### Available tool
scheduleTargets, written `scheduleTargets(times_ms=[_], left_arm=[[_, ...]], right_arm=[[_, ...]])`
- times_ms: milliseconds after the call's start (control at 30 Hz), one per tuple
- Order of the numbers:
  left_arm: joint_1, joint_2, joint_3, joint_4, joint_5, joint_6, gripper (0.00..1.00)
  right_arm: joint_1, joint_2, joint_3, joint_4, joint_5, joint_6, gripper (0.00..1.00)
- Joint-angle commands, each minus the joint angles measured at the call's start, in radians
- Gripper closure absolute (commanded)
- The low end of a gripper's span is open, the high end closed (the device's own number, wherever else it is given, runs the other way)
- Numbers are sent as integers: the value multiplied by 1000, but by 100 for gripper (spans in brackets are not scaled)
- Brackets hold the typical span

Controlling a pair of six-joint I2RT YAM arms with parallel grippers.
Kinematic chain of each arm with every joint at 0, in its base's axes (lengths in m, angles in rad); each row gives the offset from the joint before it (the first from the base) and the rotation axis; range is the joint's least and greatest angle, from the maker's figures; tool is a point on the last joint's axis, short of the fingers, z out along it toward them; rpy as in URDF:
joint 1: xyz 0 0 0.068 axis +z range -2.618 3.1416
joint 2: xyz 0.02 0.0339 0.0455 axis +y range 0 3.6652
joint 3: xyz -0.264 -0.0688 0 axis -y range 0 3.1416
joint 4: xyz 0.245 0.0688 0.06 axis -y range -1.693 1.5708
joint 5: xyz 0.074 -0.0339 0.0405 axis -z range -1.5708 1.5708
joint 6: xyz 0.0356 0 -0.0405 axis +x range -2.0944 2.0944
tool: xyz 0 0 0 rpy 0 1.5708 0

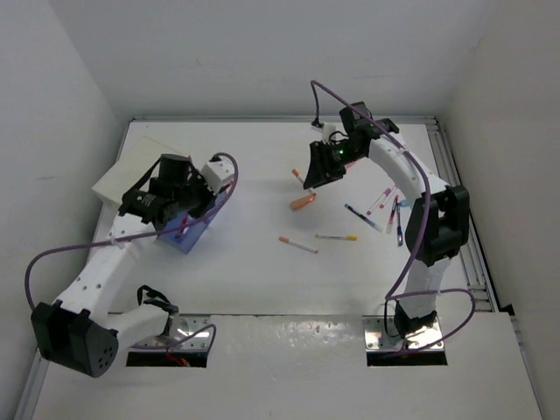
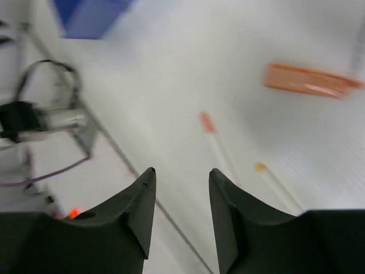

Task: Sort the stationery into containers
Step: Place the pen in the drawer.

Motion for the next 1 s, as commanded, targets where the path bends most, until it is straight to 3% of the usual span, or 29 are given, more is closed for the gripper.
scheduleTargets(times_ms=[0, 167, 400, 500, 567, 700, 967], left_arm=[[81, 76, 1, 24, -121, -215, 100], [185, 205, 29, 15, -145, -249, 99], [253, 305, 43, 47, -185, -240, 87], [256, 330, 49, 61, -188, -229, 74], [257, 337, 55, 68, -188, -220, 60], [259, 337, 63, 70, -191, -212, 49], [259, 313, 120, 47, -145, -214, 46]], right_arm=[[-5, -71, -64, -15, 264, -135, 59], [-56, -99, -193, 33, 465, -217, 61], [-119, -101, -296, 135, 603, -291, 60], [-130, -73, -306, 165, 668, -330, 61], [-130, -61, -308, 180, 709, -362, 61], [-128, -22, -308, 189, 743, -413, 65], [-98, 36, -319, 185, 746, -466, 67]])
